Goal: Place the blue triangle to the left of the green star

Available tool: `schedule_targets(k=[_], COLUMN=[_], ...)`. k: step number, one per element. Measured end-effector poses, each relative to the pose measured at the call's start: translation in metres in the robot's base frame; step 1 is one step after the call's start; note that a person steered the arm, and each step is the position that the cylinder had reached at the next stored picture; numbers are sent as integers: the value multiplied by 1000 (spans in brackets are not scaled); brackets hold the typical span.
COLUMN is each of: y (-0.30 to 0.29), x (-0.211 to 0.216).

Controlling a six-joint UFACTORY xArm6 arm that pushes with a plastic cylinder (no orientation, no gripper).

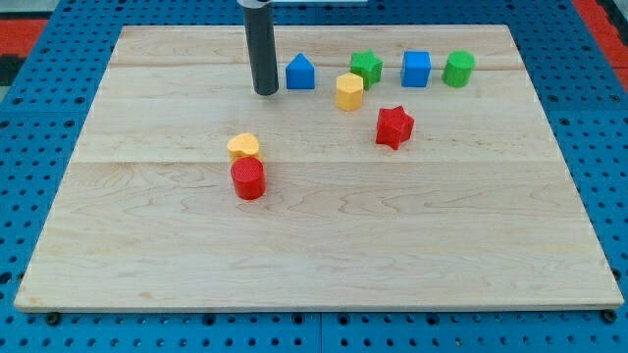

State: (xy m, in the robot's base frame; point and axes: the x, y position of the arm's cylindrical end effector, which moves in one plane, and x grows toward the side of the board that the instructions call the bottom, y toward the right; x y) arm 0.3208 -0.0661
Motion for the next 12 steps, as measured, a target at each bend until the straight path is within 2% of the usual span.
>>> schedule_targets(k=[6, 10, 11, 12], y=[35, 61, 51, -14], x=[-61, -61, -63, -62])
